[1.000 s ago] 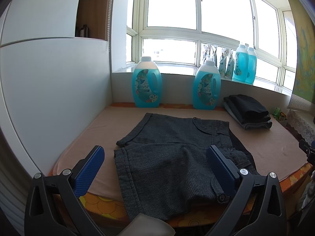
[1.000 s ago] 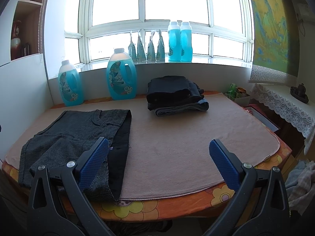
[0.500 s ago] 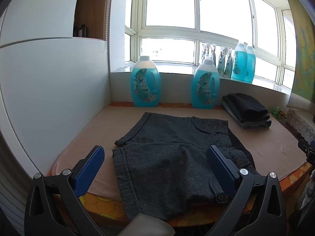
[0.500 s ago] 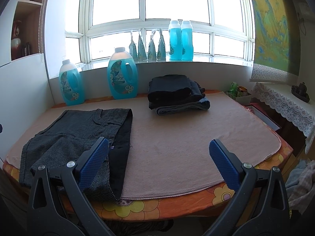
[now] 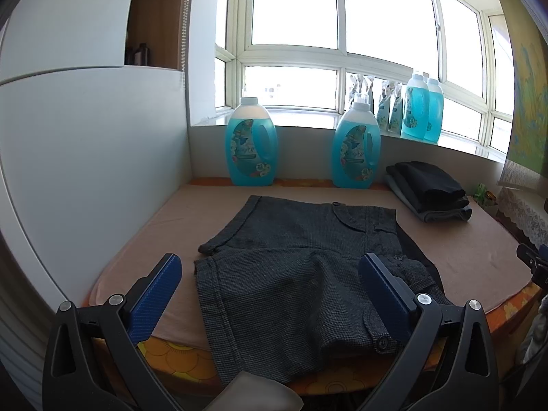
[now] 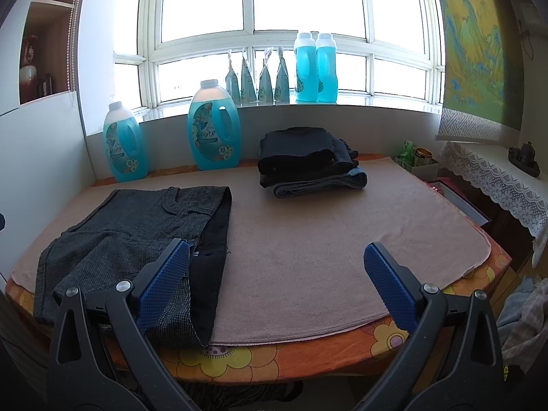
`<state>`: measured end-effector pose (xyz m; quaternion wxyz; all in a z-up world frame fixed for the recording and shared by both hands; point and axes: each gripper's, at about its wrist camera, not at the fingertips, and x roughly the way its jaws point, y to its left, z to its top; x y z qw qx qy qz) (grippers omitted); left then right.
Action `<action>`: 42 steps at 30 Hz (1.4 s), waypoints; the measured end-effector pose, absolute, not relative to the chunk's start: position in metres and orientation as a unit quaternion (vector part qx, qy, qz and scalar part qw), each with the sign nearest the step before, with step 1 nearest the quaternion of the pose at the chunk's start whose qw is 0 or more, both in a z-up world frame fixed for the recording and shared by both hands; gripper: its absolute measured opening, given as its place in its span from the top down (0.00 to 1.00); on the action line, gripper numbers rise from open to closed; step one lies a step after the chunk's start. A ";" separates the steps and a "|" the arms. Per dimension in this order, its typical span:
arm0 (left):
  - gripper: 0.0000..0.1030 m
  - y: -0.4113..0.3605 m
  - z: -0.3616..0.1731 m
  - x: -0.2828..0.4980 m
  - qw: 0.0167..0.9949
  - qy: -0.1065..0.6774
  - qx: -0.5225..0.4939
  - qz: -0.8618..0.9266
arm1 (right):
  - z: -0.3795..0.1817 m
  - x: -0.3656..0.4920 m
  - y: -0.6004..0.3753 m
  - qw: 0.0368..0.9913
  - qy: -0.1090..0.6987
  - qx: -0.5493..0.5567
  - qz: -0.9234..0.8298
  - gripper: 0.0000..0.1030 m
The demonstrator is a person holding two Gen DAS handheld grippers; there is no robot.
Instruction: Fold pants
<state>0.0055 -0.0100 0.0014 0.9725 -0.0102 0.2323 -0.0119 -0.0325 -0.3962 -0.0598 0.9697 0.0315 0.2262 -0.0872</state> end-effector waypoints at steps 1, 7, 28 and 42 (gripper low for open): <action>0.00 -0.010 0.001 0.006 0.972 0.233 -0.010 -0.012 | -0.060 -0.033 -0.396 0.970 0.226 0.032 -0.087 0.00; 0.00 -0.011 0.001 0.006 0.972 0.233 -0.009 -0.013 | -0.061 -0.033 -0.395 0.970 0.227 0.031 -0.086 0.00; 0.00 0.005 -0.013 0.009 0.970 0.244 -0.004 -0.008 | -0.062 -0.029 -0.380 0.971 0.232 -0.005 -0.056 0.00; 0.18 0.030 -0.053 0.014 0.952 0.302 0.040 -0.030 | -0.099 -0.027 -0.320 0.950 0.240 -0.184 0.085 0.00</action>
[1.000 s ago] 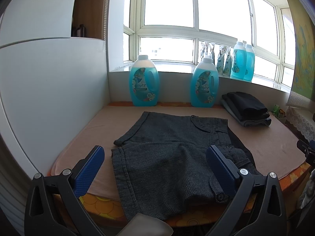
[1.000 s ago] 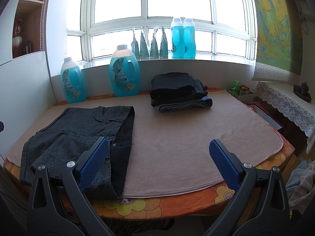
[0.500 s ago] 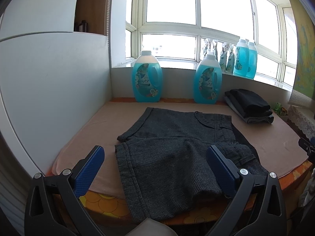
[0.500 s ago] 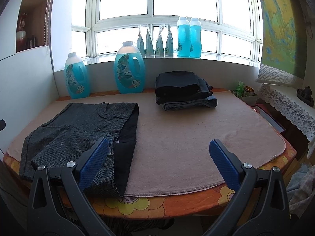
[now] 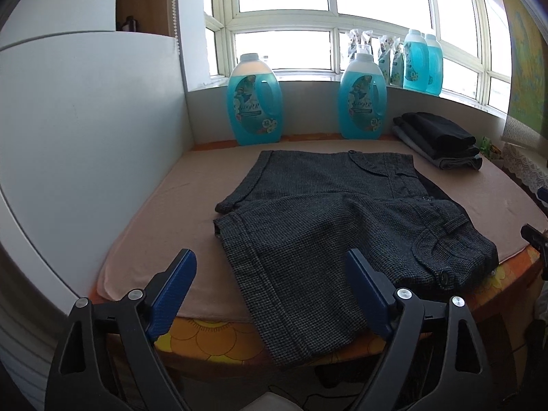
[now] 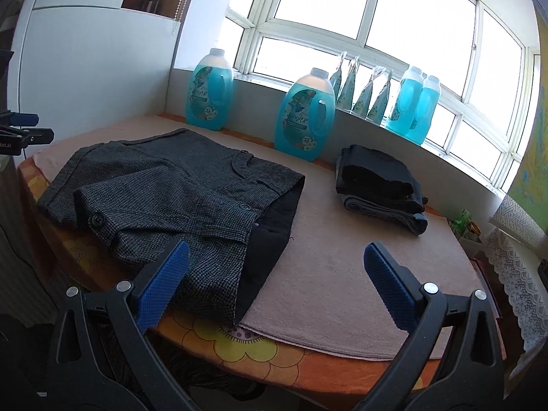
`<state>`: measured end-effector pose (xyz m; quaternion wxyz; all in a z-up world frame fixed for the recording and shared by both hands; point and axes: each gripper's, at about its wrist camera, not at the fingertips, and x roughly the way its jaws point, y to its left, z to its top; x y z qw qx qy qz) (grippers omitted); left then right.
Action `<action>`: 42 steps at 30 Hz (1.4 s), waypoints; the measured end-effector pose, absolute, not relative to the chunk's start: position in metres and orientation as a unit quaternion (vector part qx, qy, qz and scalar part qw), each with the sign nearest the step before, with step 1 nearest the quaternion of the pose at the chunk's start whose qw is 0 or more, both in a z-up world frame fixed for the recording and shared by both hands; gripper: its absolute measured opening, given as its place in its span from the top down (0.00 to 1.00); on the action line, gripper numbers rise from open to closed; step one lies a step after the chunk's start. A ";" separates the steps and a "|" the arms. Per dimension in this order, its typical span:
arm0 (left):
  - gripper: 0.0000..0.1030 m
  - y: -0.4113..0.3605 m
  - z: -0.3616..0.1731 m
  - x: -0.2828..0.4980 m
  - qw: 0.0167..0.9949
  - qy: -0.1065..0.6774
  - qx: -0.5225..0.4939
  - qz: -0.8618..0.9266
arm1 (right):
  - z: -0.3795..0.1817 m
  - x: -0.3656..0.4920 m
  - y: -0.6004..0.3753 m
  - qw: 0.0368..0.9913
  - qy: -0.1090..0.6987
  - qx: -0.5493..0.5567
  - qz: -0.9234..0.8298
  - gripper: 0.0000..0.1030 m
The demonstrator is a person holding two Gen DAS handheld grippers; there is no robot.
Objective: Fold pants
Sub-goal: 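Move both open grippers to the waistband of the grey pants, then close the left gripper on the waistband while the right gripper closes beside it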
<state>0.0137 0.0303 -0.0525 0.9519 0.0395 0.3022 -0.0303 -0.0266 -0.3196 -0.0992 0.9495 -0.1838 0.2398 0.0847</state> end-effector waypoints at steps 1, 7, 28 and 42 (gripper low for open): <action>0.23 0.031 -0.056 0.014 0.949 0.310 0.042 -0.034 | -0.103 -0.026 -0.316 0.945 0.244 -0.194 0.096 0.01; 0.41 0.031 -0.076 0.007 0.929 0.355 0.081 -0.072 | -0.125 -0.021 -0.301 0.916 0.291 -0.216 0.173 0.16; 0.50 -0.007 -0.118 0.015 0.868 0.437 0.145 -0.189 | -0.165 -0.007 -0.266 0.830 0.364 -0.326 0.270 0.43; 0.50 -0.016 -0.127 0.021 0.859 0.439 0.176 -0.195 | -0.127 0.027 -0.290 0.866 0.354 -0.275 0.224 0.78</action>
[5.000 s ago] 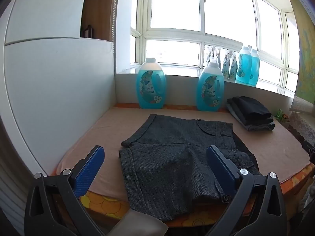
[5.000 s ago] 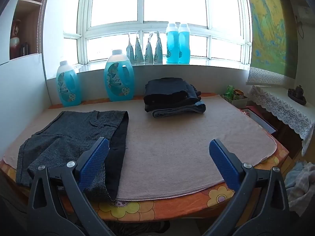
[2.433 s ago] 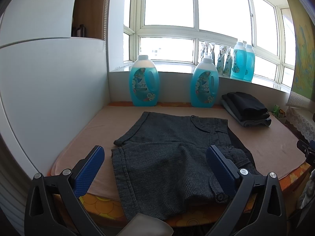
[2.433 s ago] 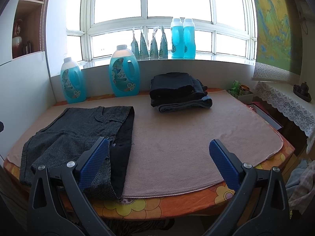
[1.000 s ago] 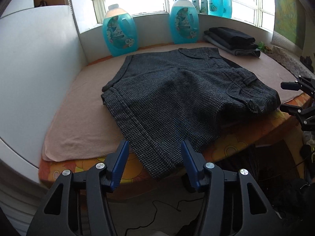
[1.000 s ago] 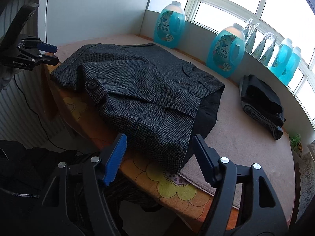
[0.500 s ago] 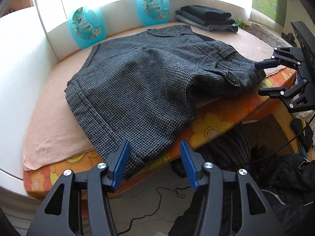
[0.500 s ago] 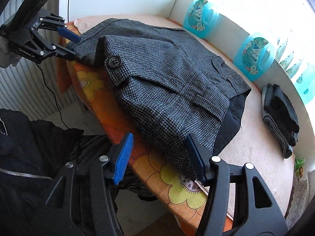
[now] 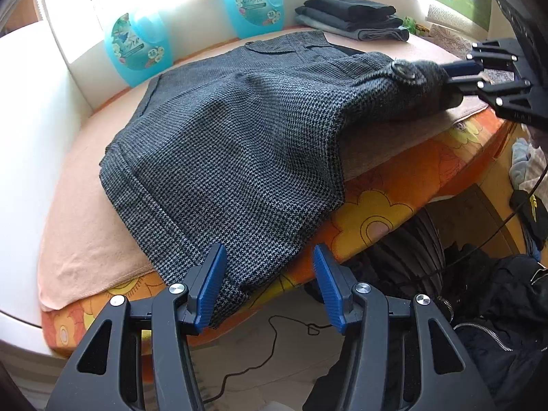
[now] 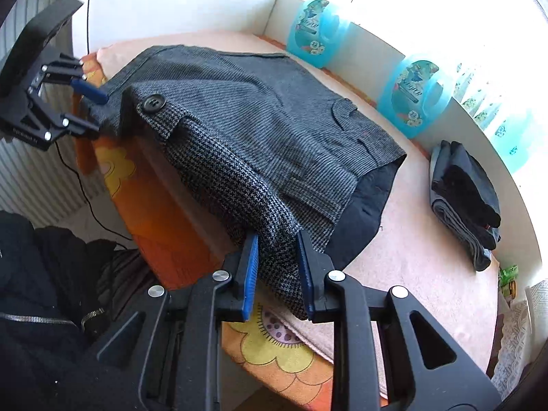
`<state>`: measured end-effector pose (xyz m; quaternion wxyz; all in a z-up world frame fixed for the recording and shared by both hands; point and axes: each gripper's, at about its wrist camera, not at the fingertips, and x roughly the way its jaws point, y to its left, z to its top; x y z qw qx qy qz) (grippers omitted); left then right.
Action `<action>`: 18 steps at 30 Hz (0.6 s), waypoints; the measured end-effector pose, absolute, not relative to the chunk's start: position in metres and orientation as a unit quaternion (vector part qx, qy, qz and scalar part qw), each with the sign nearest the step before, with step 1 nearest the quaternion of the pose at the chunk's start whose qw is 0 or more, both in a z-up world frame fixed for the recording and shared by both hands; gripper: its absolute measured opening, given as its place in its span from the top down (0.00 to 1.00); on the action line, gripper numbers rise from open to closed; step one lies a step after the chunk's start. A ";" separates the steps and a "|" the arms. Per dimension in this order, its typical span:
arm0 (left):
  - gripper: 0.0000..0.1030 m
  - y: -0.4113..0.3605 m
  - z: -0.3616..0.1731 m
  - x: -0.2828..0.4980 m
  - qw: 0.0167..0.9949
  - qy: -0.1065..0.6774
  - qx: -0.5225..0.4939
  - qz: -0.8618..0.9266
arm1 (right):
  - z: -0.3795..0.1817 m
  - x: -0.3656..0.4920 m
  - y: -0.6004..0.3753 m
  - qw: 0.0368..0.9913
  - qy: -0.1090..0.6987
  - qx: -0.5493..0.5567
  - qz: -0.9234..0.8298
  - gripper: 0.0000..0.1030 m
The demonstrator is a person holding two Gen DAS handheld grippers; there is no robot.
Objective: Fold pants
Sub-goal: 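Close the left gripper on the waistband while the right gripper closes beside it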
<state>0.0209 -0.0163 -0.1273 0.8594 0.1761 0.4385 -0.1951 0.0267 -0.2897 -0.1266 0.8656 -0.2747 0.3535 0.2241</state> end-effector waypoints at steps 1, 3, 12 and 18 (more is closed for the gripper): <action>0.50 -0.017 -0.128 0.021 0.860 0.438 0.178 -0.194 | -0.120 0.030 -0.291 0.871 0.348 -0.270 0.220 0.79; 0.50 -0.016 -0.128 0.022 0.861 0.436 0.176 -0.192 | -0.109 0.036 -0.293 0.880 0.335 -0.265 0.207 0.80; 0.78 -0.013 -0.131 0.027 0.871 0.421 0.175 -0.185 | -0.077 0.057 -0.297 0.902 0.298 -0.255 0.181 0.81; 0.94 0.010 -0.120 0.034 0.888 0.408 0.102 -0.187 | -0.083 0.046 -0.300 0.902 0.305 -0.244 0.183 0.81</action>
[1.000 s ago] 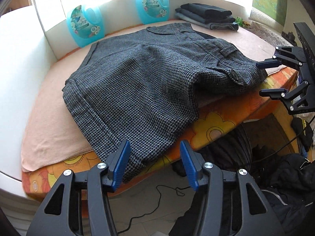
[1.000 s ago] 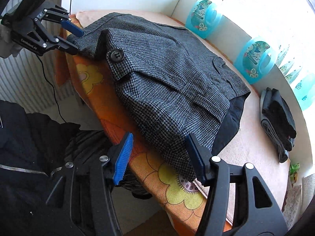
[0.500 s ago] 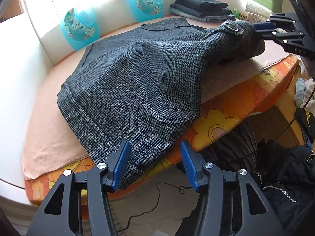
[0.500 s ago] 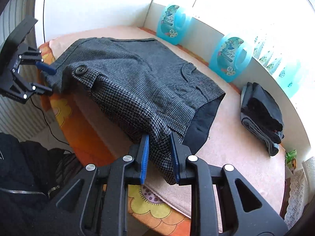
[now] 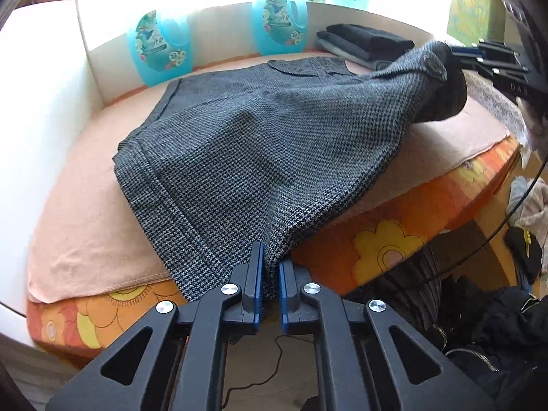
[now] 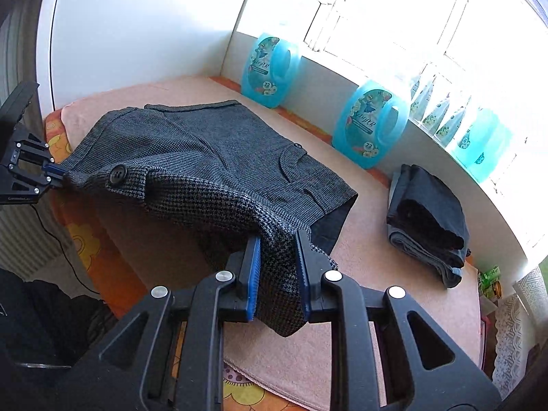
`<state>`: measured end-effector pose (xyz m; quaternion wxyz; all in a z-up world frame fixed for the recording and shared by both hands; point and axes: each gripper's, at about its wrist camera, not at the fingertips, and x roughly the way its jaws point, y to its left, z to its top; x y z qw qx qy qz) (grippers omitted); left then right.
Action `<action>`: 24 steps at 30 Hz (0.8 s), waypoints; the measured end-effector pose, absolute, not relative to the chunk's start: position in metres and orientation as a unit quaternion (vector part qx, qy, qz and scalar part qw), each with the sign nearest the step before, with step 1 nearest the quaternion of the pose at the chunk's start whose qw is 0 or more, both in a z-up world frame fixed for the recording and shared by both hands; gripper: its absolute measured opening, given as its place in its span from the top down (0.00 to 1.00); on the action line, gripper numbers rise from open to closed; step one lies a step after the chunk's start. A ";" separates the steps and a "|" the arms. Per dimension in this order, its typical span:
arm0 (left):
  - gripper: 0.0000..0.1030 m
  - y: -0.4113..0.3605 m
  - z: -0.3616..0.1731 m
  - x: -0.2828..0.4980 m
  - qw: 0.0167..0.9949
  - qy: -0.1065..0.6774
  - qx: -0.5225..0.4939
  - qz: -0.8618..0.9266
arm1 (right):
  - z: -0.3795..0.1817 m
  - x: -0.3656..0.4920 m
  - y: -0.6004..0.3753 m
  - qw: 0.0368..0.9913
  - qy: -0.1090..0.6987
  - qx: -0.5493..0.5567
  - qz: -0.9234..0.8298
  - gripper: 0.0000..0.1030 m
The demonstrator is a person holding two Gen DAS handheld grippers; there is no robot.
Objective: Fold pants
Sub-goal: 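Close the left gripper on the waistband while the right gripper closes beside it, then lift the waistband with both grippers and lay it over the leg hems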
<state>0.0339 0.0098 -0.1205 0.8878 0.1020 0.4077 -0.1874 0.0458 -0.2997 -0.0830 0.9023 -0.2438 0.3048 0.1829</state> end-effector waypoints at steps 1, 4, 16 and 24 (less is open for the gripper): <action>0.94 0.012 -0.117 0.035 0.893 0.400 0.098 -0.183 | -0.083 0.043 -0.301 0.903 0.306 -0.240 0.183 0.81; 0.95 0.020 -0.103 0.038 0.908 0.376 0.086 -0.165 | -0.084 0.032 -0.299 0.904 0.301 -0.241 0.183 0.81; 0.96 0.039 -0.031 0.081 0.954 0.256 0.100 -0.120 | -0.058 0.051 -0.284 0.915 0.258 -0.257 0.173 0.81; 0.98 0.043 -0.007 0.149 0.966 0.221 0.087 -0.102 | -0.042 0.109 -0.280 0.919 0.249 -0.262 0.161 0.81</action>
